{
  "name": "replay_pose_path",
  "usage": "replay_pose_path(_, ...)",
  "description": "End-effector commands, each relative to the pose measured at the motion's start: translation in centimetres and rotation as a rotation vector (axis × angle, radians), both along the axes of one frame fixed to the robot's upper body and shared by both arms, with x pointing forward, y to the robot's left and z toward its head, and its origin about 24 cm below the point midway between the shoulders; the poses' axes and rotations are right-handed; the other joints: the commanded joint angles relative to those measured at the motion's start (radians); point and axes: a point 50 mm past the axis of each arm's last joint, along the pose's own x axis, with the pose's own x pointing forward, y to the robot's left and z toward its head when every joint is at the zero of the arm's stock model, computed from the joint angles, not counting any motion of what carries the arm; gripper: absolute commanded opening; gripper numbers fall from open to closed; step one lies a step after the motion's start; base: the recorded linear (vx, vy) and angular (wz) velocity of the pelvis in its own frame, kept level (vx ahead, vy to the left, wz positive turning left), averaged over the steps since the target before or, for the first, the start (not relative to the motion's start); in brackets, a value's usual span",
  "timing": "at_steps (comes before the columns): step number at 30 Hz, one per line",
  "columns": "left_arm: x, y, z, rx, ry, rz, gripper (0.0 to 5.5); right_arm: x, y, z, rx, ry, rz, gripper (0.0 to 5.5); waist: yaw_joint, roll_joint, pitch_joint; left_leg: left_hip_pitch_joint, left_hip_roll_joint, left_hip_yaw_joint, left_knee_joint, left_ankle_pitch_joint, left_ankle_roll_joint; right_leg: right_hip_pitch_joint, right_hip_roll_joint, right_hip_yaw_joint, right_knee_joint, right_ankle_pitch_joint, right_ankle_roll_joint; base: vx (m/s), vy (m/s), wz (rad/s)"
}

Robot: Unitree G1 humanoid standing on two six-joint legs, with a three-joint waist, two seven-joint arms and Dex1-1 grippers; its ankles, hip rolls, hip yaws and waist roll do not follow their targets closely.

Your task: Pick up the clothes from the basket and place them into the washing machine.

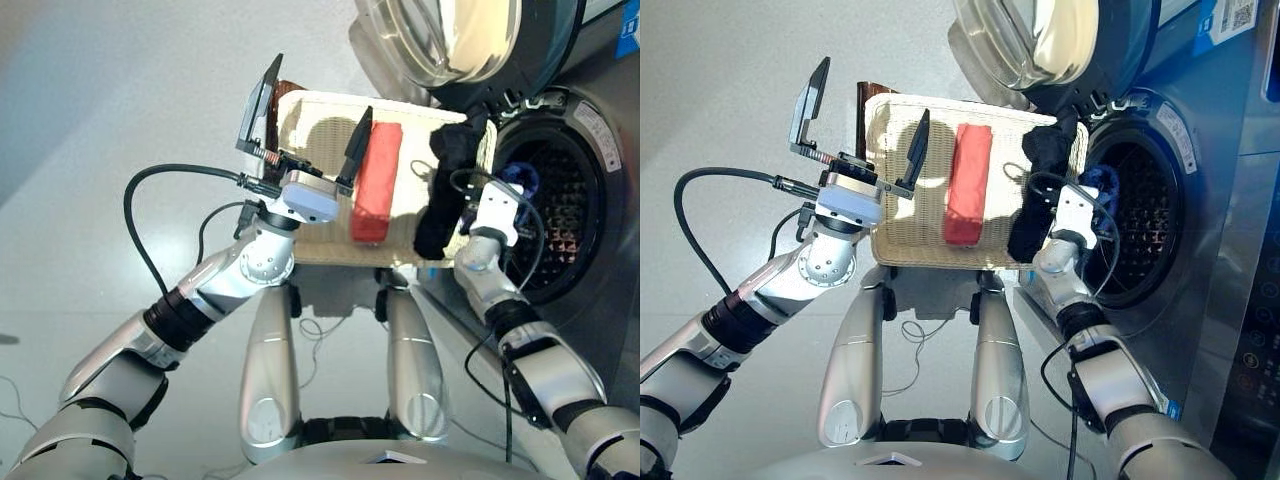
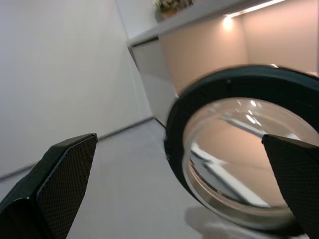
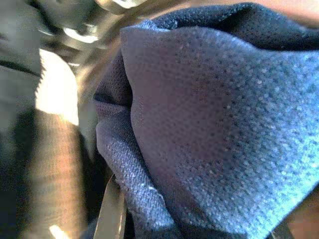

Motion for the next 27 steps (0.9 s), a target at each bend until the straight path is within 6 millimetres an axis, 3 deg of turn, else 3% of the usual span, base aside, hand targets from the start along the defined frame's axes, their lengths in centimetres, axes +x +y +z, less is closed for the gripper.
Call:
replay_pose_path(1, -2.7, -1.3, 1.5, -0.065, -0.064, -0.155, 5.50, -1.2, -5.1, 3.4, -0.085, -0.063, -0.205, 0.00, 0.009, 0.052, -0.014, -0.053, -0.041, 0.022, 0.146, -0.138, 0.004, -0.118, 0.012, 0.033, 0.119, -0.045, -0.013, 0.000, 0.000, 0.000)
replay_pose_path(7, -2.9, -0.6, 1.4, -0.080, -0.045, -0.137, 5.50, -3.0, -9.4, 5.3, -0.168, -0.006, -0.346, 0.00, 0.020, 0.070, -0.014, -0.180, -0.042, 0.008, 0.230, -0.158, 0.003, -0.244, 0.010, 0.030, 0.214, -0.070, -0.025, -0.025, -0.011, 0.123)
replay_pose_path(14, -3.0, 0.2, 1.4, -0.089, -0.049, -0.094, 5.50, -5.2, -13.3, 7.5, -0.159, 0.008, -0.505, 0.00, 0.022, 0.084, -0.014, -0.300, -0.034, 0.007, 0.299, -0.170, 0.000, -0.368, 0.008, 0.033, 0.289, -0.084, -0.034, 0.000, 0.000, 0.000)
replay_pose_path(16, -3.0, 0.4, 2.0, -0.099, -0.080, -0.081, 5.50, -5.7, -14.2, 8.2, -0.073, -0.050, -0.555, 0.00, 0.023, 0.089, -0.014, -0.327, -0.034, 0.007, 0.315, -0.174, 0.000, -0.398, 0.008, 0.034, 0.305, -0.088, -0.037, 0.000, 0.000, 0.000)
replay_pose_path(24, -3.1, 1.7, 4.3, -0.142, -0.188, -0.027, 5.50, -6.6, -15.6, 9.6, 0.003, -0.113, -0.571, 0.00, 0.011, 0.088, -0.014, -0.387, -0.028, 0.013, 0.339, -0.178, 0.002, -0.462, 0.017, 0.041, 0.326, -0.085, -0.038, 0.000, 0.000, 0.000)
replay_pose_path(26, -3.0, 1.9, 4.3, -0.136, -0.193, -0.013, 5.50, -6.9, -15.8, 9.6, 0.013, -0.119, -0.573, 1.62, 0.008, 0.084, -0.014, -0.393, -0.029, 0.014, 0.341, -0.179, 0.003, -0.470, 0.018, 0.044, 0.327, -0.084, -0.038, 0.000, 0.000, 0.000)
replay_pose_path(27, -3.0, 2.0, 4.4, -0.137, -0.199, -0.011, 5.50, -7.0, -15.9, 9.7, 0.018, -0.126, -0.577, 1.34, 0.008, 0.082, -0.014, -0.396, -0.028, 0.015, 0.343, -0.181, 0.004, -0.473, 0.018, 0.045, 0.326, -0.083, -0.037, 0.000, 0.000, 0.000)
